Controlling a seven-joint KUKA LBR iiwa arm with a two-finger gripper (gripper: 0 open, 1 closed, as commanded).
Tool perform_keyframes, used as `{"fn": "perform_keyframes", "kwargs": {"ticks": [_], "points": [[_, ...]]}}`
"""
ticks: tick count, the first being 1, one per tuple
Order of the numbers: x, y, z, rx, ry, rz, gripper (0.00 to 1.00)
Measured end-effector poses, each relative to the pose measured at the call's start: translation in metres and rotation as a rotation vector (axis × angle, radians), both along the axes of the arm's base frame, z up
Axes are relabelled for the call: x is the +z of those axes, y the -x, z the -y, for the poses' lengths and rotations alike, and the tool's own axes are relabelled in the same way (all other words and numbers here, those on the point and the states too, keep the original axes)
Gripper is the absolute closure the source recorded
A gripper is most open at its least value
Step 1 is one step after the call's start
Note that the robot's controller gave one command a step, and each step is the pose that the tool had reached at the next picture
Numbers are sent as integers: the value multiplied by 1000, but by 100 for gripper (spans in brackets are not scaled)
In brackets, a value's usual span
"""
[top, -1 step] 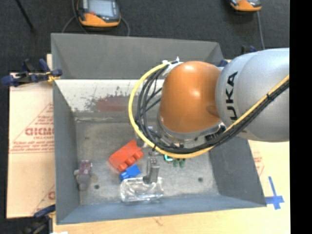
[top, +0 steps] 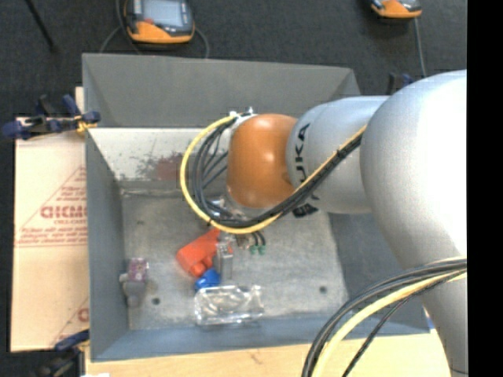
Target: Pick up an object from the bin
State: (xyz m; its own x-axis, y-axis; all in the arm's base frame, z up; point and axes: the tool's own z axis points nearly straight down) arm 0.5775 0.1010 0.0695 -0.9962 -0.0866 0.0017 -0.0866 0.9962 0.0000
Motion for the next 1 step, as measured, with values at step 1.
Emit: {"fn": "perform_keyframes", "kwargs": {"ticks": [1], "points": [[32, 0, -9, 151, -1, 9, 0]]}}
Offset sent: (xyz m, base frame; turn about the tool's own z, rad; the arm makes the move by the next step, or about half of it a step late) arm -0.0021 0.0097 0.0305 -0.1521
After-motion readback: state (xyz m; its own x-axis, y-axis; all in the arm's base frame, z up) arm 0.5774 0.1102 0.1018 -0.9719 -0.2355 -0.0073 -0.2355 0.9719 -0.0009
